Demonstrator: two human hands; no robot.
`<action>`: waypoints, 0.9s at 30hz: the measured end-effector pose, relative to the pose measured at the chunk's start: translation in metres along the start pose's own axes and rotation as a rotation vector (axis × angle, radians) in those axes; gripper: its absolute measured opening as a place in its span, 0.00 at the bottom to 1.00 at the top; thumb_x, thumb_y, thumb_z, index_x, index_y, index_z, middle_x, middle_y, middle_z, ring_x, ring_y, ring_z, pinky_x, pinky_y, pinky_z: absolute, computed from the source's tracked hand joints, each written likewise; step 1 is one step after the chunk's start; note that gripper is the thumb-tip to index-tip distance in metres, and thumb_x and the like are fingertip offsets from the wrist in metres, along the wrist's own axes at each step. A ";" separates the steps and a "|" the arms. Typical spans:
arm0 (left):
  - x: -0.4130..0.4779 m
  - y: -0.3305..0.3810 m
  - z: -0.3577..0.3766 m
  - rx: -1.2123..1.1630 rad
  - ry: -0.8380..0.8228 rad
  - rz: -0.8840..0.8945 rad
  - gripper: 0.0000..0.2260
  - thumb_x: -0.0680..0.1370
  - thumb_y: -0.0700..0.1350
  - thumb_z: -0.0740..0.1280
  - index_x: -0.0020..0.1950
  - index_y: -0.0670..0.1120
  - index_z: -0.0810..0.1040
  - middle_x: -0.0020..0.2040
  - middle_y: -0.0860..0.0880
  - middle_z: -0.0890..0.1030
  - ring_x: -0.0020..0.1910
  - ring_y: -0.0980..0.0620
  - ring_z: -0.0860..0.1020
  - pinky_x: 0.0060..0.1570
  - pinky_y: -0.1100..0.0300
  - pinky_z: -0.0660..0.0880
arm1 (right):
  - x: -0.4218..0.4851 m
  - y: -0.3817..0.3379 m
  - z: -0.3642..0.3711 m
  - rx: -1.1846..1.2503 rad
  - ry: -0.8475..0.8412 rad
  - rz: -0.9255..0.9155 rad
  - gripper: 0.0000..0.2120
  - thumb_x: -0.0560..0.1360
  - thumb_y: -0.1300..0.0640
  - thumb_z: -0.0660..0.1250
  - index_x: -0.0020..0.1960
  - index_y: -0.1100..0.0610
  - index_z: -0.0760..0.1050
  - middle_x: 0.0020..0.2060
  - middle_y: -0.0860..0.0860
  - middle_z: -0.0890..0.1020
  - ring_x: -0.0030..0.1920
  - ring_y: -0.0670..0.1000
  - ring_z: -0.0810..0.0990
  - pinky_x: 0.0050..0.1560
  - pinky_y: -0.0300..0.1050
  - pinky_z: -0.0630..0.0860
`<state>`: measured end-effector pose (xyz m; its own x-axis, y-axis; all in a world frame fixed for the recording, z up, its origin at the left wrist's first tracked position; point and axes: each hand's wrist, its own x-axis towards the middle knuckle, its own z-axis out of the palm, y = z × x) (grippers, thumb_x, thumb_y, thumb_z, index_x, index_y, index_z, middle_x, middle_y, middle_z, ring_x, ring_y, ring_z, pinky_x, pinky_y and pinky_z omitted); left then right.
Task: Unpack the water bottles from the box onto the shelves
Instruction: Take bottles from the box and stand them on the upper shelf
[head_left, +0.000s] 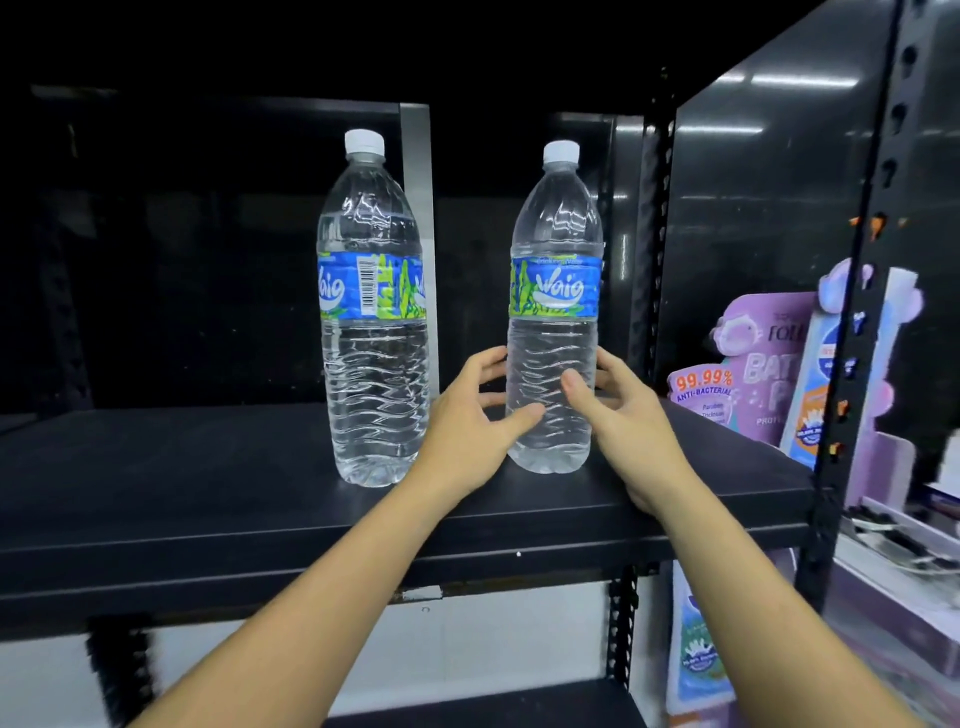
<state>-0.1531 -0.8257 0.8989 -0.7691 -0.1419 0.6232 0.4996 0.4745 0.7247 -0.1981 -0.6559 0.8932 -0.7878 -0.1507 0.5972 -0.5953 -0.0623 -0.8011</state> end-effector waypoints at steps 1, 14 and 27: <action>0.000 0.000 0.000 0.002 0.000 0.006 0.30 0.74 0.47 0.78 0.73 0.56 0.70 0.63 0.62 0.77 0.56 0.63 0.80 0.57 0.63 0.77 | 0.001 0.000 0.000 0.006 -0.008 0.004 0.22 0.79 0.47 0.71 0.72 0.44 0.73 0.60 0.45 0.84 0.56 0.44 0.85 0.62 0.52 0.81; -0.013 0.004 -0.017 0.092 -0.139 -0.025 0.30 0.73 0.44 0.79 0.71 0.53 0.72 0.65 0.63 0.76 0.62 0.58 0.80 0.63 0.55 0.78 | 0.000 -0.001 -0.002 -0.092 -0.065 -0.014 0.23 0.76 0.44 0.74 0.69 0.38 0.74 0.57 0.44 0.85 0.56 0.48 0.85 0.62 0.56 0.81; -0.020 -0.003 -0.020 0.447 -0.244 -0.088 0.09 0.72 0.55 0.77 0.48 0.54 0.85 0.47 0.55 0.83 0.51 0.55 0.79 0.59 0.55 0.76 | 0.025 0.007 -0.014 -0.323 -0.058 0.034 0.42 0.65 0.41 0.83 0.74 0.44 0.68 0.56 0.39 0.83 0.58 0.44 0.83 0.65 0.52 0.79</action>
<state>-0.1311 -0.8418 0.8896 -0.8978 -0.0163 0.4400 0.2507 0.8026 0.5413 -0.2242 -0.6463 0.9026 -0.8036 -0.2034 0.5594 -0.5951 0.2589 -0.7608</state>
